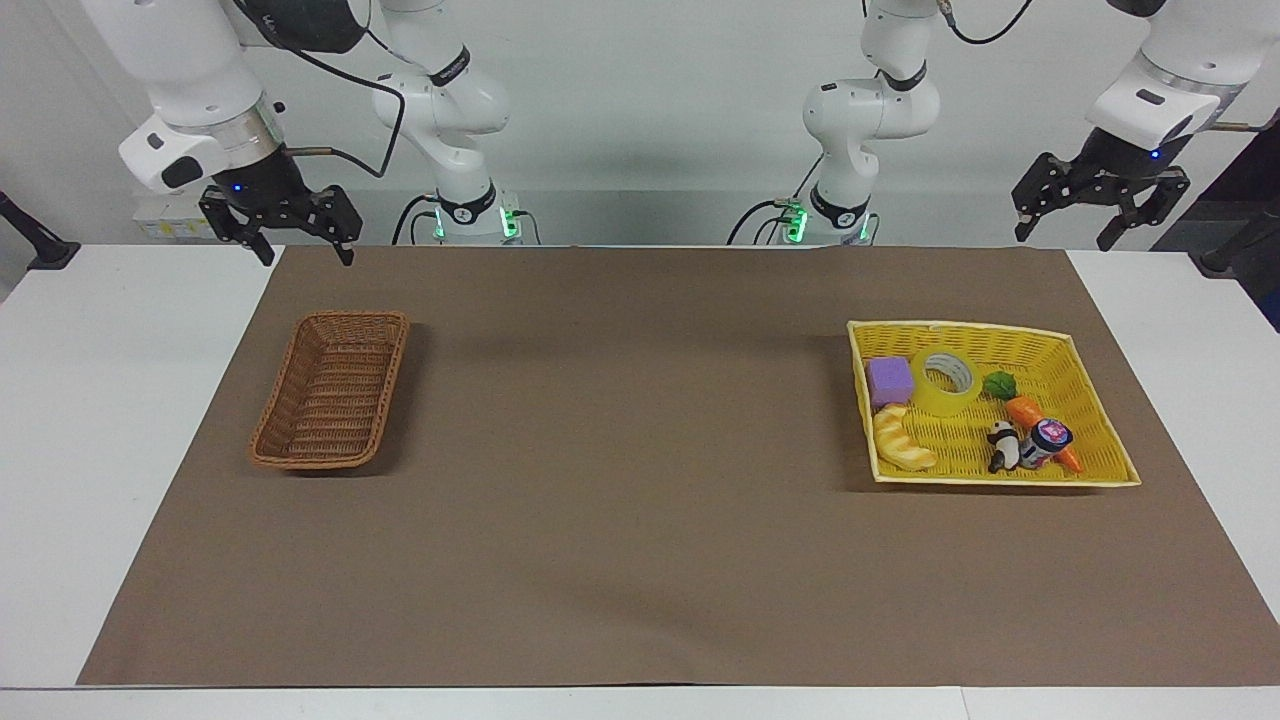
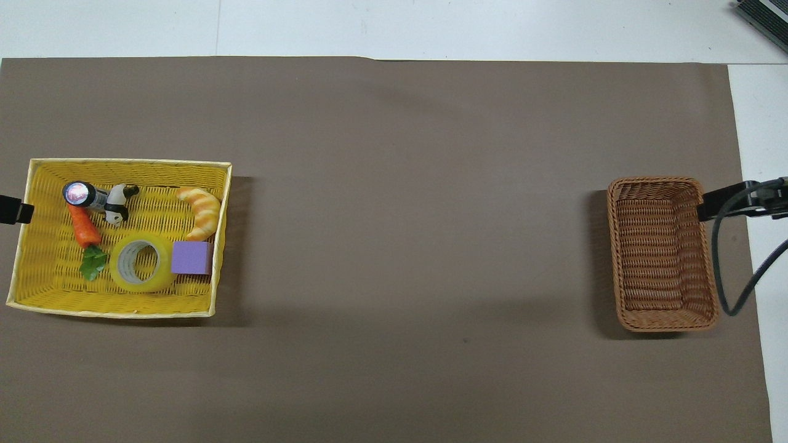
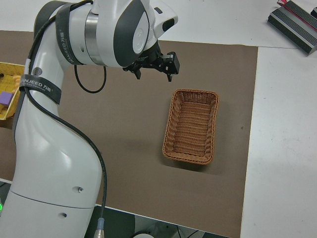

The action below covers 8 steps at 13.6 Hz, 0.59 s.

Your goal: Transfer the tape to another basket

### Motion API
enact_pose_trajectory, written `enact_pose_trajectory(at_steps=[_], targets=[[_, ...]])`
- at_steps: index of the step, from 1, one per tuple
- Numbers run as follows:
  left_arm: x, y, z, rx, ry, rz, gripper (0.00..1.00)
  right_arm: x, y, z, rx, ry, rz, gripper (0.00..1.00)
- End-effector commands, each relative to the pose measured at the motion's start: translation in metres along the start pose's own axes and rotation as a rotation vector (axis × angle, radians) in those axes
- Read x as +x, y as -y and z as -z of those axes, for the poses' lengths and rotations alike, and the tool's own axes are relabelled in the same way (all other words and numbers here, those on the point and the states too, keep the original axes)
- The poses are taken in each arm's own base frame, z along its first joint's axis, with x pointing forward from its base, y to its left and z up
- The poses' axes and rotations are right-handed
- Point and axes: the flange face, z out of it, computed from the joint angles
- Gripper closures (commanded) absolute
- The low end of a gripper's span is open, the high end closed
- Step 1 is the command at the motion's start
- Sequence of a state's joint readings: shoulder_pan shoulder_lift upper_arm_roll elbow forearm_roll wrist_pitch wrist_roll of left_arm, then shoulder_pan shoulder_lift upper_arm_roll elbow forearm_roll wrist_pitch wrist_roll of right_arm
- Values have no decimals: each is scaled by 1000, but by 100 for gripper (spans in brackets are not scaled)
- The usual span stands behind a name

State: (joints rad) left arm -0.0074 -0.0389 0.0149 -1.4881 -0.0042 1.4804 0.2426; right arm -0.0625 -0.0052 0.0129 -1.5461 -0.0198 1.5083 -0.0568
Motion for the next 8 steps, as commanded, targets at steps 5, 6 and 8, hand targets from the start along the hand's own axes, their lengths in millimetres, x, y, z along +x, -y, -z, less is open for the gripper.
enact_pose_trajectory(at_steps=[5, 6, 8], targets=[[-15, -4, -28, 18, -30, -9, 0, -5, -1, 2, -2, -5, 8, 0], [-15, -3, -36, 18, -30, -27, 0, -5, -1, 2, -2, -5, 8, 0], [-15, 2, -55, 12, -9, -84, 0, -5, -1, 2, -2, -5, 8, 0]])
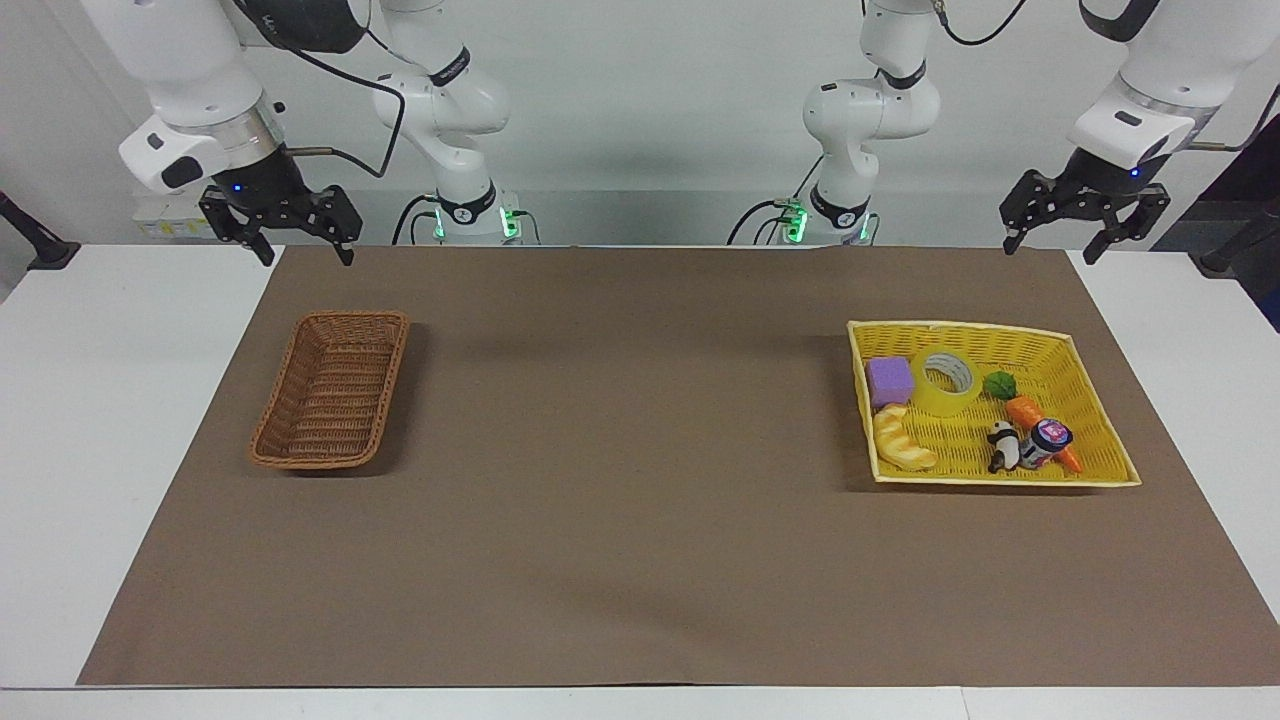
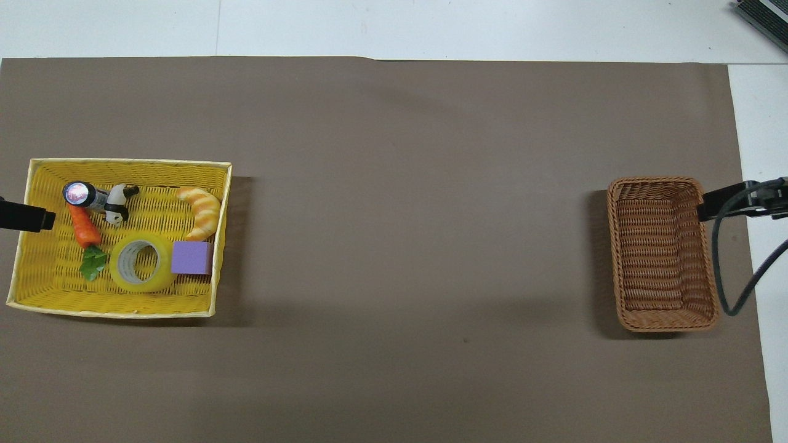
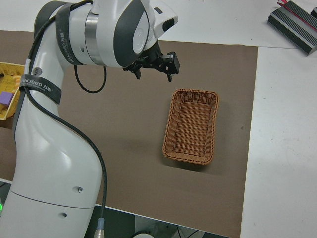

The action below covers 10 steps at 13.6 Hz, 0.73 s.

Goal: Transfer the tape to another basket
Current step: 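Reach the left gripper down into the yellow basket to the tape roll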

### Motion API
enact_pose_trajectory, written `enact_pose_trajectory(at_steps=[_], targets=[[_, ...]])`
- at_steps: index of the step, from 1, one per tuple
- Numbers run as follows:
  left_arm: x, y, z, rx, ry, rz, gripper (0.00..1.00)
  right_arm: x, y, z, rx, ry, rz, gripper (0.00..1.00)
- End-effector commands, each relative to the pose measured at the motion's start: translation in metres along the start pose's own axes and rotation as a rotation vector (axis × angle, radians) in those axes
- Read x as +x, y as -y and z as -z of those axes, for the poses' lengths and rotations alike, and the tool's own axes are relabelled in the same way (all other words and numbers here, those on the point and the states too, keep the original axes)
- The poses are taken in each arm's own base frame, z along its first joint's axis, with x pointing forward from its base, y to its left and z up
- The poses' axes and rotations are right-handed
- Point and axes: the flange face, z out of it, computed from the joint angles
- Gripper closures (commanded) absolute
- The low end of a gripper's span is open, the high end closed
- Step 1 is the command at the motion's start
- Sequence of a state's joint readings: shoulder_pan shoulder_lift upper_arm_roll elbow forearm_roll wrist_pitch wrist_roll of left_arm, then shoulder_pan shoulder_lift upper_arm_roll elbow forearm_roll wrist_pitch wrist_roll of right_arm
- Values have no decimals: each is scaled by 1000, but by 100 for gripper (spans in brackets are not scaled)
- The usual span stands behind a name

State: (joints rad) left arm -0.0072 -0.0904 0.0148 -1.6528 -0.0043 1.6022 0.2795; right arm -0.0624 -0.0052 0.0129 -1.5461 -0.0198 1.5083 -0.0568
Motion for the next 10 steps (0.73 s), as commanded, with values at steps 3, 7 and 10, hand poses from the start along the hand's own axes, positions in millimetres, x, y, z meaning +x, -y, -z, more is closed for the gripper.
enact_pose_trajectory(at_steps=[3, 7, 10], targets=[[-9, 8, -52, 11, -3, -93, 0, -5, 0, 3, -2, -5, 9, 0], [-16, 24, -94, 13, -5, -141, 0, -5, -1, 3, -1, -6, 8, 0], [-23, 38, -130, 17, -9, -203, 0, -5, 0, 3, -1, -8, 10, 0]])
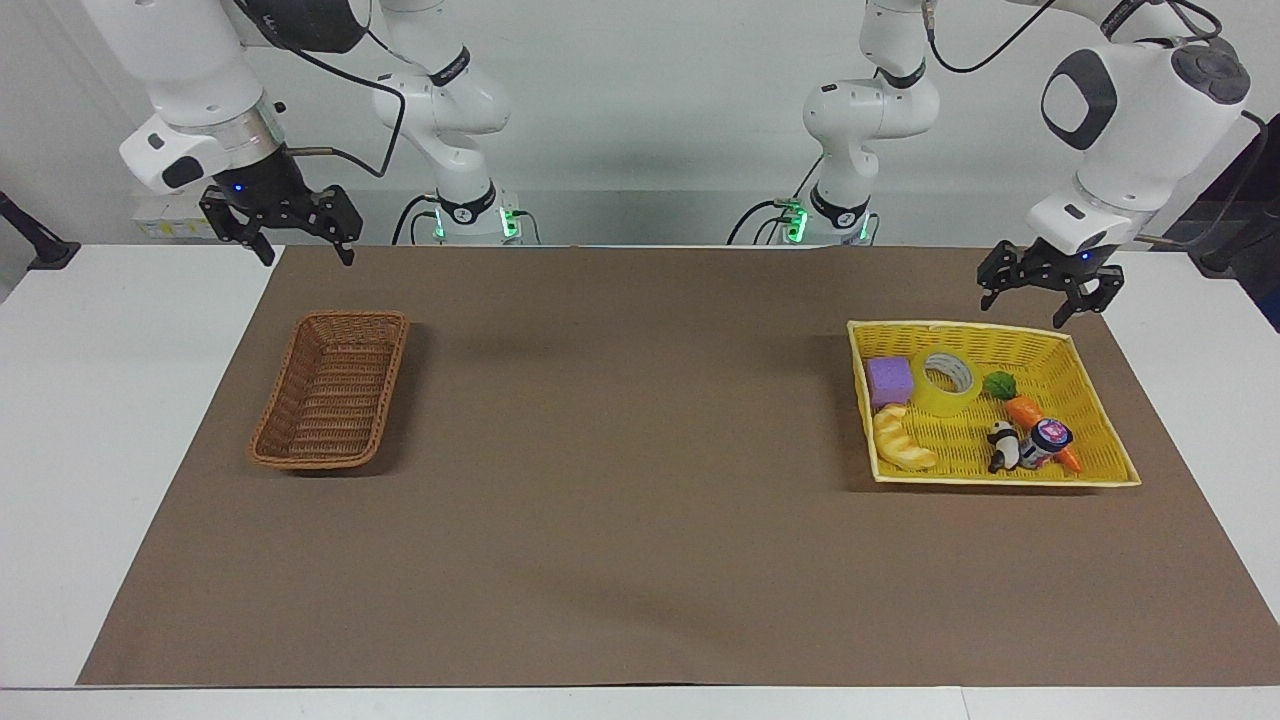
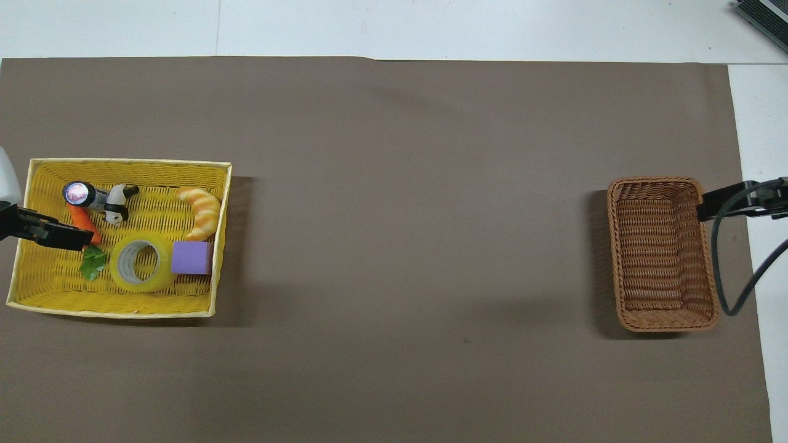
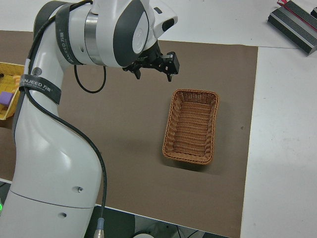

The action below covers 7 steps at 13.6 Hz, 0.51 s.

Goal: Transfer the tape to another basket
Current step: 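Reach the left gripper down into the yellow basket to the tape roll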

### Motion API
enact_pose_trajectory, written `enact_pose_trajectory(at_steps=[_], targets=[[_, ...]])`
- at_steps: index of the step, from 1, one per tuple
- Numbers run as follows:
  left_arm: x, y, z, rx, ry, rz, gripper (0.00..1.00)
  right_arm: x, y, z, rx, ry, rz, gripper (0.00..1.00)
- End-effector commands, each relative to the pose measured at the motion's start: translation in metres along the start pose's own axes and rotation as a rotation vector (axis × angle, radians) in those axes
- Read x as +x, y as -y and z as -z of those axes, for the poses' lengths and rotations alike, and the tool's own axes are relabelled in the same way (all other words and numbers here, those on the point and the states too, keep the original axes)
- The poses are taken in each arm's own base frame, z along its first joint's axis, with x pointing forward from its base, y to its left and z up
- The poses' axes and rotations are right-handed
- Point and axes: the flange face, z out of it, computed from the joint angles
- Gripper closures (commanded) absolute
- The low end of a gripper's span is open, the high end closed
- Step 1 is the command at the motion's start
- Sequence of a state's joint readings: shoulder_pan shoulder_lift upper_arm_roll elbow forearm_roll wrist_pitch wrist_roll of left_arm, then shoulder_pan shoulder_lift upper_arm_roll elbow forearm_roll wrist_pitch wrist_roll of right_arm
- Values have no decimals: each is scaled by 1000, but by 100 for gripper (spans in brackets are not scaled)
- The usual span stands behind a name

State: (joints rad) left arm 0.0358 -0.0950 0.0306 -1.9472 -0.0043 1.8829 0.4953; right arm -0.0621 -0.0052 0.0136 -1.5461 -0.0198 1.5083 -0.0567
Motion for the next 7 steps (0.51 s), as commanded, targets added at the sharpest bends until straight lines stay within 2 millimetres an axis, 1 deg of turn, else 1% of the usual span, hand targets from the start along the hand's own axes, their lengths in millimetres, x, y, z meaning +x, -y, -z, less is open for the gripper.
enact_pose_trajectory(at_steps=[1, 3, 5, 6, 7], targets=[[-18, 8, -28, 22, -16, -67, 0, -5, -1, 3, -1, -6, 10, 0], [-22, 17, -51, 31, -29, -87, 0, -5, -2, 3, -2, -8, 8, 0], [-16, 21, -70, 33, -30, -93, 0, -5, -1, 5, -3, -11, 10, 0], [-14, 23, -85, 22, -13, -105, 0, -5, -1, 5, -3, -11, 10, 0], [-13, 31, -98, 21, -9, -113, 0, -5, -1, 5, -3, -11, 10, 0]])
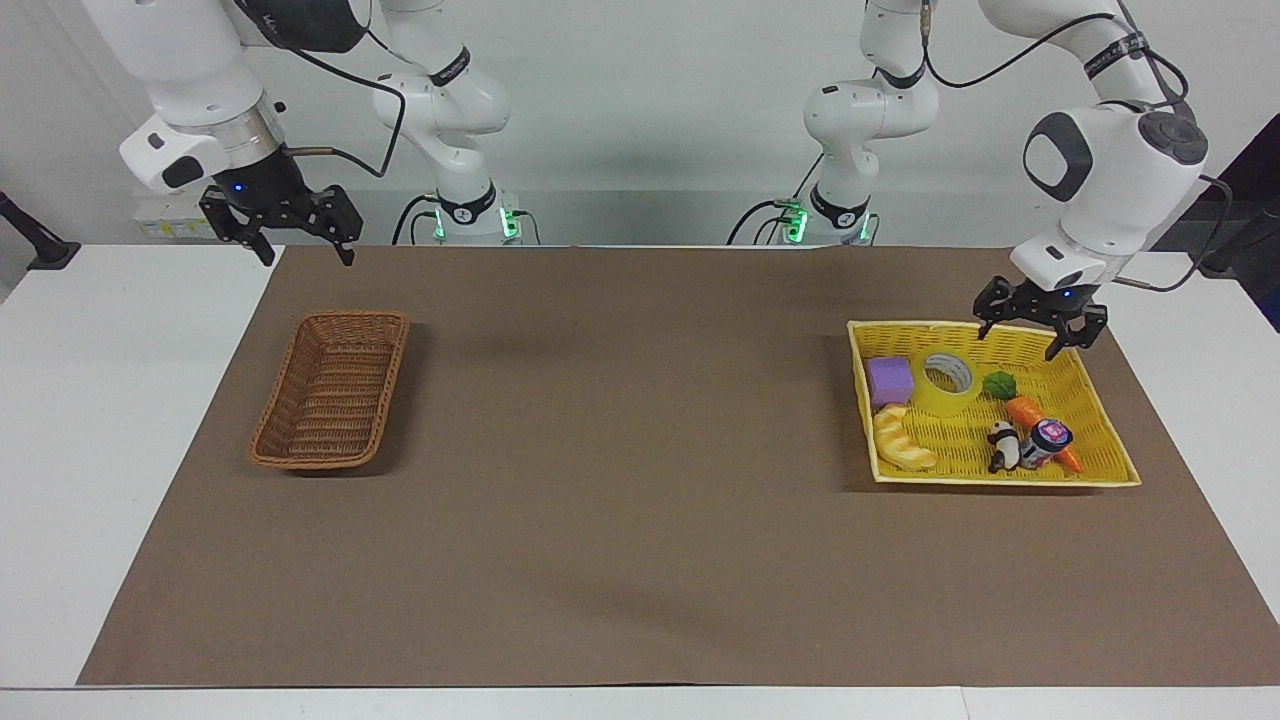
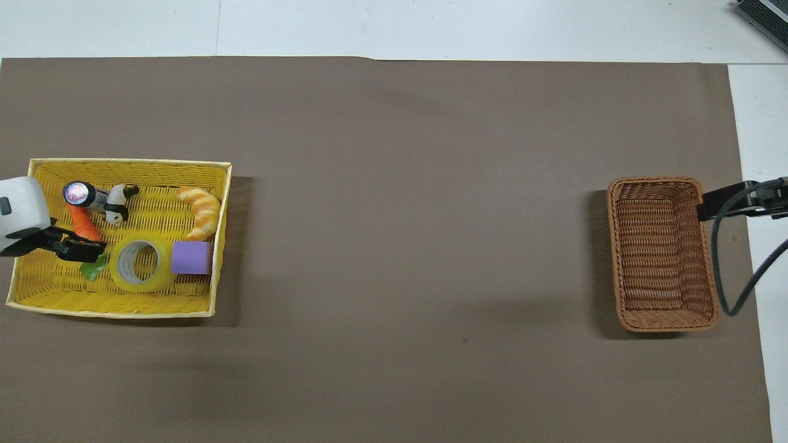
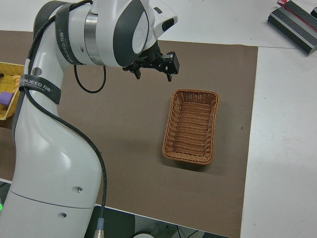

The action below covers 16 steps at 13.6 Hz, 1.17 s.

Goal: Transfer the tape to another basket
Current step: 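Reach the left gripper down into the yellow basket to the tape roll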

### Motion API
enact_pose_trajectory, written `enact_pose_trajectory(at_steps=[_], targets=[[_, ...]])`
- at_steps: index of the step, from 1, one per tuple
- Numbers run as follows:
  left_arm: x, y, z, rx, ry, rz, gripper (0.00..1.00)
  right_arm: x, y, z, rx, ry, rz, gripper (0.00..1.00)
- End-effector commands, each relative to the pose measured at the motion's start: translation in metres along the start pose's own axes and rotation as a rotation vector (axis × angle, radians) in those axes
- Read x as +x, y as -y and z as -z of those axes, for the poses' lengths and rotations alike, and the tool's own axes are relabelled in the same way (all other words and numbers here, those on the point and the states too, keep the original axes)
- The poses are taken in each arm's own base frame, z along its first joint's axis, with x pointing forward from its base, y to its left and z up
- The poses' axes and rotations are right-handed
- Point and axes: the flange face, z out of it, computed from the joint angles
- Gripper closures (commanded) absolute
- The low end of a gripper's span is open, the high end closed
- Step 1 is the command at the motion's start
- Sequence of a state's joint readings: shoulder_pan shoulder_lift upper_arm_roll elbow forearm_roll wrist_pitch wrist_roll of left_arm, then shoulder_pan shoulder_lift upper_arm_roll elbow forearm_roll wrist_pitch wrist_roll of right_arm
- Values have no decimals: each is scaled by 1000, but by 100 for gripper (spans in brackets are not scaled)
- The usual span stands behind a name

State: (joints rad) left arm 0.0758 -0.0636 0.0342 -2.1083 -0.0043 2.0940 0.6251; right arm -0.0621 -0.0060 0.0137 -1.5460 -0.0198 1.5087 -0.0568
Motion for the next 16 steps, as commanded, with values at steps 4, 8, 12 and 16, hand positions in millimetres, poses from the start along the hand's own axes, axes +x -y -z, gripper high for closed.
enact_pose_trajectory(at_steps=[4, 8, 12, 16], targets=[[1, 29, -71, 10, 4, -104, 0, -4, 5, 3, -1, -8, 22, 0], [-5, 15, -103, -29, -10, -134, 7, -3, 9, 4, -2, -10, 31, 0], [-7, 13, -114, -63, -16, -208, 26, -3, 14, 4, 13, -12, 31, 0], [-8, 1, -117, -79, -3, -225, 56, -4, 18, 2, 107, -10, 27, 0]])
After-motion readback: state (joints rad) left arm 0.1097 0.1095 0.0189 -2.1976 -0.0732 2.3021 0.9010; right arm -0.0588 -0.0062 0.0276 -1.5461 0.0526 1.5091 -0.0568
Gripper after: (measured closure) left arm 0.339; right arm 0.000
